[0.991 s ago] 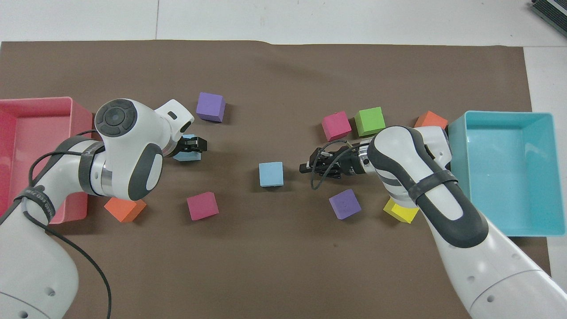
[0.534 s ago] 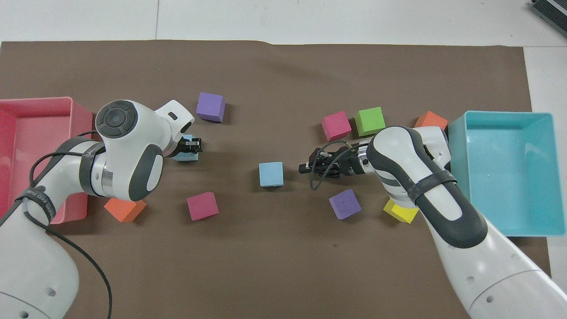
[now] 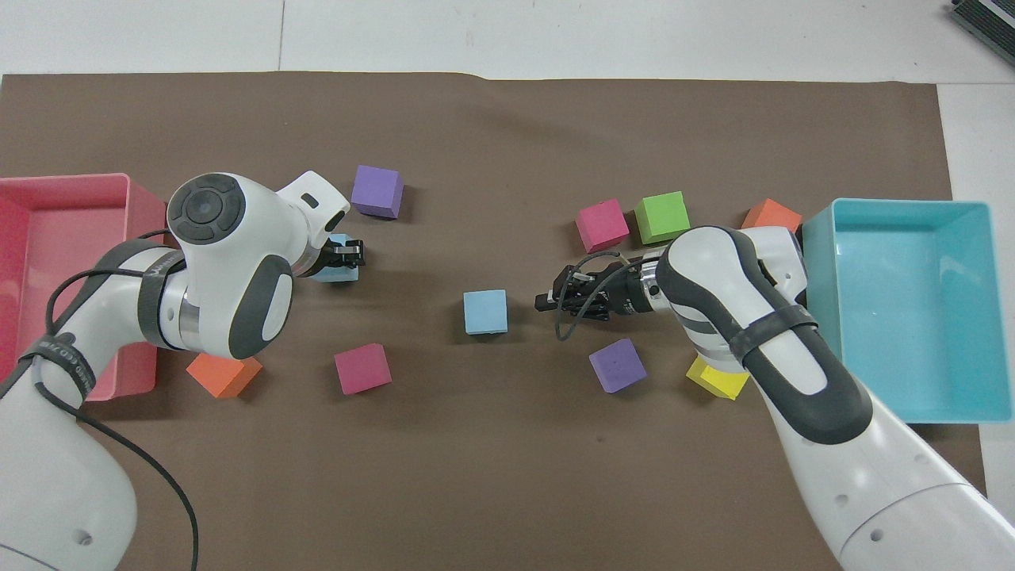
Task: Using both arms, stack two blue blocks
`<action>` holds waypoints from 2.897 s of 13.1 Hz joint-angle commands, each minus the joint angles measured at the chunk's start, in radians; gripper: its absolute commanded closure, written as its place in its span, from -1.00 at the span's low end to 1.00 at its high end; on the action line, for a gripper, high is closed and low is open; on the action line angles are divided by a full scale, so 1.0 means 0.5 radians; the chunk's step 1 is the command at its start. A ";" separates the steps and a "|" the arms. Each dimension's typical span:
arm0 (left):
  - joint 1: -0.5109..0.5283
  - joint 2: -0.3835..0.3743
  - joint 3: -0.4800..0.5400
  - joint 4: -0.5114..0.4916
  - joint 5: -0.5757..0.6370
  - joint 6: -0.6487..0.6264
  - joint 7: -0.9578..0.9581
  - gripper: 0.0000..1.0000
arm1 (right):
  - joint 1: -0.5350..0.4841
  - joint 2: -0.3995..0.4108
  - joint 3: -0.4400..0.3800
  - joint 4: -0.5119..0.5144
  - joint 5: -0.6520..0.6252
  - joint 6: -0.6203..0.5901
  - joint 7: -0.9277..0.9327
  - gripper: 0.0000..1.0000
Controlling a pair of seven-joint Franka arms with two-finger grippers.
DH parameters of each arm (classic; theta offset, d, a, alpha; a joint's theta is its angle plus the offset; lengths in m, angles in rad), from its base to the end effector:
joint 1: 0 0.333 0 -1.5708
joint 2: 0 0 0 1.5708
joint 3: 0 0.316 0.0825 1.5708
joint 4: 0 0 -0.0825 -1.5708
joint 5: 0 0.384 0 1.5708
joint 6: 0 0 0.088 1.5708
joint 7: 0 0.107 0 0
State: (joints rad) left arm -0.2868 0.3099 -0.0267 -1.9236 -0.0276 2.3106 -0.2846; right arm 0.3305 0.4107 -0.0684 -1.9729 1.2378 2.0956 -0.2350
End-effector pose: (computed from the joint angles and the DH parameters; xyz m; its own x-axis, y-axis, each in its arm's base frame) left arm 0.5941 -0.1923 0.3377 0.9978 -0.0078 0.0653 -0.0111 -0.9987 0.0502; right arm 0.5703 0.2020 0.2618 0.9281 -0.1537 -0.3391 -0.3641 -0.5650 -0.7404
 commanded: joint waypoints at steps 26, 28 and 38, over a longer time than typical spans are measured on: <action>-0.761 0.086 0.017 0.362 0.064 -0.314 -0.848 0.62 | -0.001 -0.008 0.002 -0.039 0.074 0.009 -0.073 1.00; -0.767 0.074 0.017 0.332 0.064 -0.317 -0.848 0.60 | -0.001 -0.008 0.002 -0.039 0.074 0.009 -0.073 1.00; -0.794 0.058 0.017 0.298 0.064 -0.335 -0.848 0.55 | 0.002 -0.008 0.002 -0.039 0.074 0.009 -0.073 1.00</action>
State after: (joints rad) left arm -0.6595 0.3537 -0.0361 -1.7594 0.0103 2.1571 -0.6976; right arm 0.3323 0.4108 -0.0685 -1.9795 1.2378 2.0956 -0.2350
